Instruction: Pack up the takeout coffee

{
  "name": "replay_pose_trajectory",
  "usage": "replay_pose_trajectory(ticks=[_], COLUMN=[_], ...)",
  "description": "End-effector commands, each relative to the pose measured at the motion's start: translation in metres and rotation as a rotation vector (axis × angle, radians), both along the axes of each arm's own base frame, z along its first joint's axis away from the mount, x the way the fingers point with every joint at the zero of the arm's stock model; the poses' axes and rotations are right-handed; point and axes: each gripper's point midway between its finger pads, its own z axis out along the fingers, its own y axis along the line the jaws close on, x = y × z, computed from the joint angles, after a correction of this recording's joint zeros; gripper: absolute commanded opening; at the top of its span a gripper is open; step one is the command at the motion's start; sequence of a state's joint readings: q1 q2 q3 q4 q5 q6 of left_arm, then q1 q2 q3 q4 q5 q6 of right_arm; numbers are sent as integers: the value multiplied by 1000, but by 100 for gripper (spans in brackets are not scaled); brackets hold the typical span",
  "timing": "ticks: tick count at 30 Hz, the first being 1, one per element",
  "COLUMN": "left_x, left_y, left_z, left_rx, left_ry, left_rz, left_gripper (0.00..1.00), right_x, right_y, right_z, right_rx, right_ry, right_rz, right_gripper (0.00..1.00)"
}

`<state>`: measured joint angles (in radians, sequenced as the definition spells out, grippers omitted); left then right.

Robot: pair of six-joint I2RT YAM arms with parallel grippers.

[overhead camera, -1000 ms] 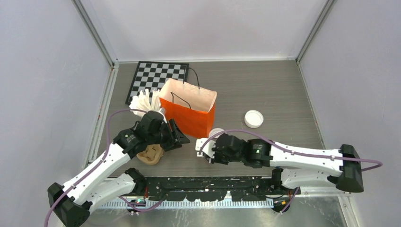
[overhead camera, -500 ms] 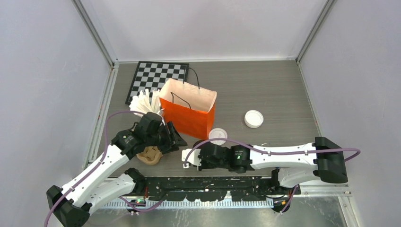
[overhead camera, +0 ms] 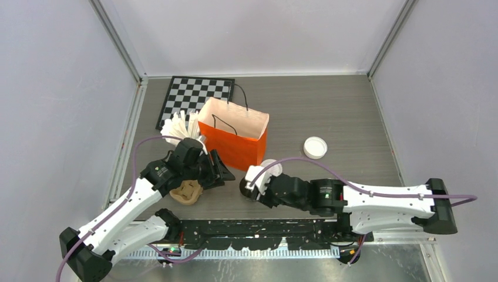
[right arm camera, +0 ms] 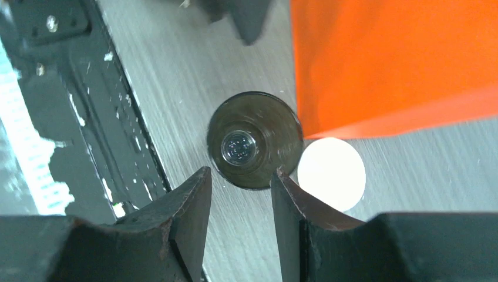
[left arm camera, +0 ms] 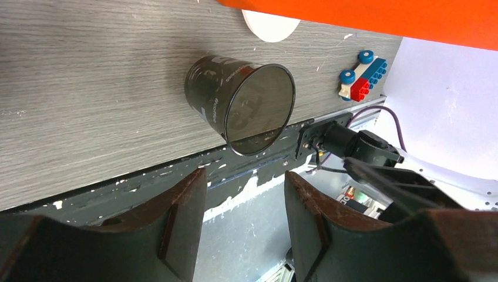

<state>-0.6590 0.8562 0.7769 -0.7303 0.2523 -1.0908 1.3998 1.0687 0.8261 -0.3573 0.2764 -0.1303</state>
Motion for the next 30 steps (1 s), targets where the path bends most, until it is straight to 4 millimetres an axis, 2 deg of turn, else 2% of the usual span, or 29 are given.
replay_pose_trajectory(ticks=[1,7,11,14,16,22,30], left_x=[9,14,15,13,13,11,11], left_y=[-8,-6,-6,-6,-8,-15,-19], left_z=[17,22,24,25,25,15,-1], left_rx=[-45,-41,-38,-39,-49,-60,-56], left_ry=[-72,-114,-126,-140,-153,-157,-130], left_rz=[-23,-12,-22,-41,-60,-114,-141], left_gripper=[53,53,54,54,55,55,55], right_x=[25,58,87,102,112,132,157], right_y=[-28,-83,-108,-115,-115,-92,-100], right_z=[31,22,-3,-23,-35,-67,-101], right_rx=[232,311,357,344,326,246,168], right_ry=[126,200,362,453,507,626,622], right_rz=[-437,-835,-1020,-1107,-1139,-1097,-1131], right_gripper=[47,46,45,44,44,40,36])
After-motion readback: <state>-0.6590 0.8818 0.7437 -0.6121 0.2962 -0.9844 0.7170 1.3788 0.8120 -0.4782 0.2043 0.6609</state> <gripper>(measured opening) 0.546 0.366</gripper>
